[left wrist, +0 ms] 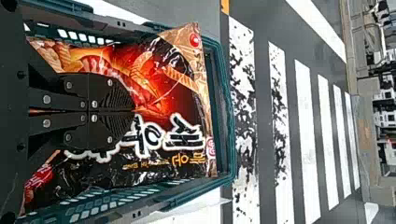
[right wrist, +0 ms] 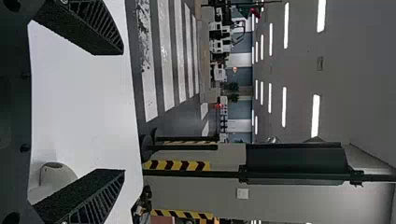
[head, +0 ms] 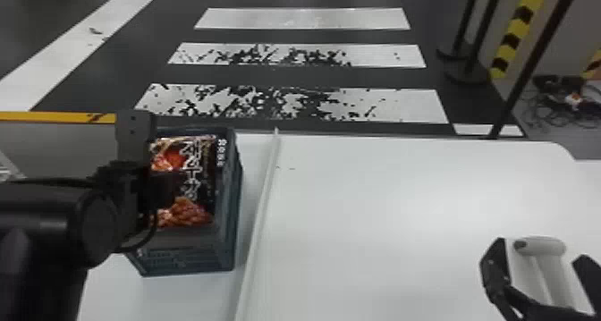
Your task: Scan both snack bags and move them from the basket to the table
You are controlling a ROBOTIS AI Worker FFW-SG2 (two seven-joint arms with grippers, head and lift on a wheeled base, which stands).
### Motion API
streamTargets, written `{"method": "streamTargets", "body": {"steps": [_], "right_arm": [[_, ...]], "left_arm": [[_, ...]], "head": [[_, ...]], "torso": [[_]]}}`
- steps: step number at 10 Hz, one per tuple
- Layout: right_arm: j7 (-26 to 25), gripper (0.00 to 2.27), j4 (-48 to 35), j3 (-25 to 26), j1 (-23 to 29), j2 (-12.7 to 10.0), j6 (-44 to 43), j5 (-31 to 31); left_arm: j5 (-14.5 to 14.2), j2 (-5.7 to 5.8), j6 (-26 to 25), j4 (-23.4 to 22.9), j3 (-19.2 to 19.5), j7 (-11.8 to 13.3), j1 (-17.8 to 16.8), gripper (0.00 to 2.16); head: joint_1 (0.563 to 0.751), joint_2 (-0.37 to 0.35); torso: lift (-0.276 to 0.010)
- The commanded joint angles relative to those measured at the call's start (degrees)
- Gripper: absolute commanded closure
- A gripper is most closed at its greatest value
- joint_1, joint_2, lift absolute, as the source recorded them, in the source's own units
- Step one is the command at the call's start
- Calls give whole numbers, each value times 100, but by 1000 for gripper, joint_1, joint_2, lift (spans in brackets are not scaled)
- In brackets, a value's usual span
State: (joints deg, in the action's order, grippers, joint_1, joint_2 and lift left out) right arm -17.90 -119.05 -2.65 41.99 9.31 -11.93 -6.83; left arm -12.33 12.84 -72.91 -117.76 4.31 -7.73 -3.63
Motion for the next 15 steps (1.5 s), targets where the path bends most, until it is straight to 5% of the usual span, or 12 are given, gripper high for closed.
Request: {"method": "streamTargets", "body": {"steps": [1,9,15], "right_arm": [[-3,9,-39,19,37,0,-6,7],[-12,6,-22,10,63,-9,-6,33],[-21,6,-30,-69,90,-44,-76,130]], "left_arm": [[-15,-36,0,-133,0,-18,38,2064],[3,-19,0,-458,-18,-149,11,2061],[-50,-1,-264,-1161,140,-141,196,2061]], "head": [[695,60],[695,47],[695,51]], "torso": [[-98],[-98],[-98]]}}
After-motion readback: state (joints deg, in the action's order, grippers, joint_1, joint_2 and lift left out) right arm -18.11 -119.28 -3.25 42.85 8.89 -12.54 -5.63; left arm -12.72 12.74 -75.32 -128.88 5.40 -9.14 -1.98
